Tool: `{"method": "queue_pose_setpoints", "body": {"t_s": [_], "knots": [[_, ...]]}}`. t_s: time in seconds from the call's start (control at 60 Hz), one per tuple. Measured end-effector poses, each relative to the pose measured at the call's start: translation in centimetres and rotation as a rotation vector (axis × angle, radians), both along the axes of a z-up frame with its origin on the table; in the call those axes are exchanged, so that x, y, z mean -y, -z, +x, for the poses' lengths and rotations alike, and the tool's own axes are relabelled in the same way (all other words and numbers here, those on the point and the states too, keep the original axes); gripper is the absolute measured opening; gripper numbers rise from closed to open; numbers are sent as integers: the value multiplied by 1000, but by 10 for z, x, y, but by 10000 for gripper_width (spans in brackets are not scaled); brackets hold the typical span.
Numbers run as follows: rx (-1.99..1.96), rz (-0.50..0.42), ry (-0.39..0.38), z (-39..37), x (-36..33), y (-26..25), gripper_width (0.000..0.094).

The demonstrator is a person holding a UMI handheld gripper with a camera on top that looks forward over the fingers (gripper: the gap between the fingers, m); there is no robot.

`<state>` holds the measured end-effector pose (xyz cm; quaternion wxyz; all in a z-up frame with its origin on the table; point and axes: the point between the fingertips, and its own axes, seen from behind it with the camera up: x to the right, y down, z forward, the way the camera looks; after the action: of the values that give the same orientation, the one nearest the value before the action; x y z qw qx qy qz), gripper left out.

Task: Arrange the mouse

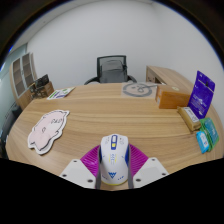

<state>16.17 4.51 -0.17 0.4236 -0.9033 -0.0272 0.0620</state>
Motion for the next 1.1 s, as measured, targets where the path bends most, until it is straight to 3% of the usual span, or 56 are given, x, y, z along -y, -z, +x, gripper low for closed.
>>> {"method": "queue_pose_setpoints", "body": {"t_s": [0.217,0.383,0.517,0.583,0.617,0.767,0.8,0.833,0.883,1.1], "knots": [[-83,76,-72,-145,-46,-59,358],[-86,50,-96,-256,-83,-45,358],[-14,12,-14,-282,-101,-17,357],[21,-58,39,-283,-94,5,364],[31,-28,57,-282,-98,1,366],[75,-78,83,-276,-91,2,565],[70,-96,93,-277,-85,0,684],[57,-91,96,-280,-79,-5,874],[37,-73,90,-285,-66,-20,832],[1,-8,128,-294,25,-83,843]]}}
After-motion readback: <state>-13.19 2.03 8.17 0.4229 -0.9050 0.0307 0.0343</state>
